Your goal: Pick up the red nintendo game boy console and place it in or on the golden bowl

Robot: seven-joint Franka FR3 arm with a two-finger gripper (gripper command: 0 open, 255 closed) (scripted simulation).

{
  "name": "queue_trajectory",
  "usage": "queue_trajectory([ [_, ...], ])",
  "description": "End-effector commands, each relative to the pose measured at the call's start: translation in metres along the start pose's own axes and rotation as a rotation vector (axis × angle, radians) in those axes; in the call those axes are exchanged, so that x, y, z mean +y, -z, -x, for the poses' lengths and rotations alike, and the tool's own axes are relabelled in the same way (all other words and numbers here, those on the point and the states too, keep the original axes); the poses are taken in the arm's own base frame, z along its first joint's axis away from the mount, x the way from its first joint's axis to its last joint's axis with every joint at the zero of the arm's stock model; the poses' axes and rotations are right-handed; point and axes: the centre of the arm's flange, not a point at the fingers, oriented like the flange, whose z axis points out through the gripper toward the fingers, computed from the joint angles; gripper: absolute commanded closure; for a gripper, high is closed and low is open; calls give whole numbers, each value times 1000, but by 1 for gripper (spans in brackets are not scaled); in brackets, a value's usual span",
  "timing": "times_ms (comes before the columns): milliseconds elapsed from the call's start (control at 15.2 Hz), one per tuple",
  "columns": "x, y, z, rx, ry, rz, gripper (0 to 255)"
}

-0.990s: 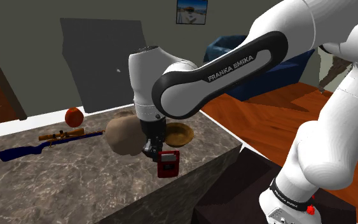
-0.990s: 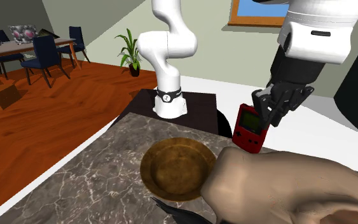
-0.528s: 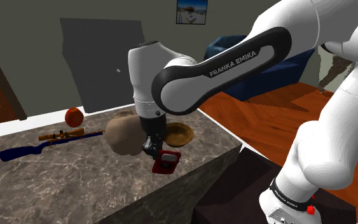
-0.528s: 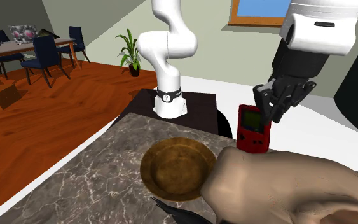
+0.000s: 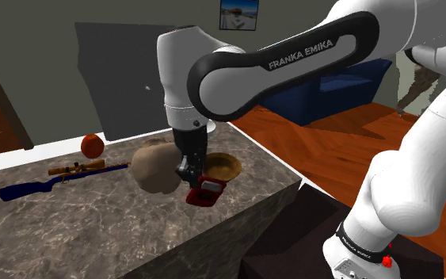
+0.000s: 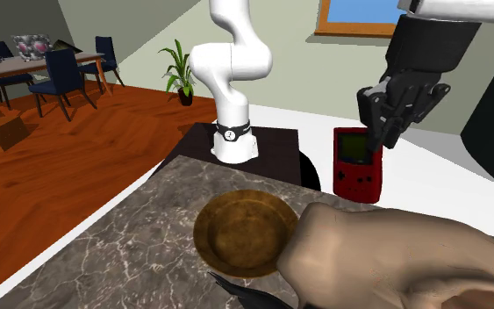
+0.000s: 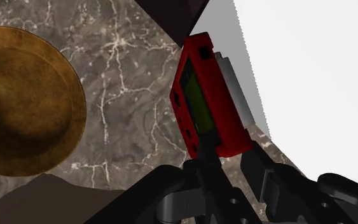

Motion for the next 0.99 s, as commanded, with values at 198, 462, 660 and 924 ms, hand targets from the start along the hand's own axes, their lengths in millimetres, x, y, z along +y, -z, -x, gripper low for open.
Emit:
queue_trajectory([
  [198, 0, 27, 2, 0, 0, 0, 255],
  [462, 0, 48, 4, 0, 0, 0, 255],
  [660, -1, 64, 5, 0, 0, 0, 255],
  [924, 37, 78, 1, 0, 0, 0, 255],
])
